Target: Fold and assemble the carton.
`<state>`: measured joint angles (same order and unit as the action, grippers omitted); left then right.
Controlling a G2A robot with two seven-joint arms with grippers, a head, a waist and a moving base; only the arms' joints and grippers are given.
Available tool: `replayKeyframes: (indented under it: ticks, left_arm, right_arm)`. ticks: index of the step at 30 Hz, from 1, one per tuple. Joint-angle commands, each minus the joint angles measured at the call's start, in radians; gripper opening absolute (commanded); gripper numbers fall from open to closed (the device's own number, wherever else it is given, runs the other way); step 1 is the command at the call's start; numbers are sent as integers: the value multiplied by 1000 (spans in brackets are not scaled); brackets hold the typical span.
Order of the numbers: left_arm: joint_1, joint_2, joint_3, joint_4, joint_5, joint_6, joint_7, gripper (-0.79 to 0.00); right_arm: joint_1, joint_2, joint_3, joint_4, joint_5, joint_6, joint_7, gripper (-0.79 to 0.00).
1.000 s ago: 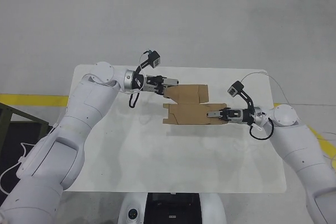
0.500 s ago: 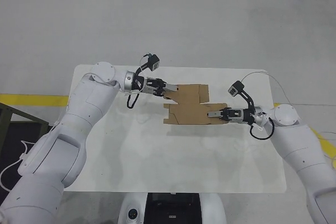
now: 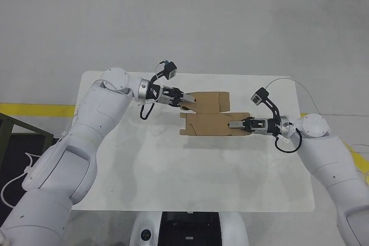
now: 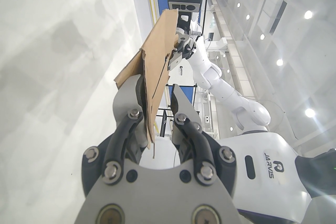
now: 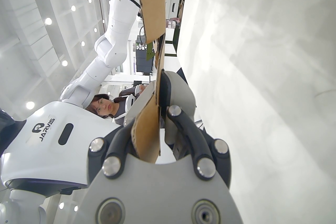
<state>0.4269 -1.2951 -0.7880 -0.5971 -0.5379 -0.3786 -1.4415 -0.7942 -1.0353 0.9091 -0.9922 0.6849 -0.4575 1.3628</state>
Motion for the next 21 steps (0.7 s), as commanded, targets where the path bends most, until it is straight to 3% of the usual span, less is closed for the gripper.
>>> replayKeyframes:
  ticks: [1,17,18,21]
  left_arm:
    - [-1,-2,0,3,1,1,-1,-597]
    - [-8,-15,-8,40,-7,13,-13,-785]
    - [-9,-16,-9,41,-7,13,-13,-785]
    - [-10,-17,-12,39,-7,13,-13,-785]
  right_arm:
    - [0,0,0,0,0,0,0,-785]
    - [6,1,-2,-7,-9,0,0,-785]
    - [6,1,-2,-7,-10,0,0,-723]
    - [7,2,-1,1,-17,-3,-3,-351]
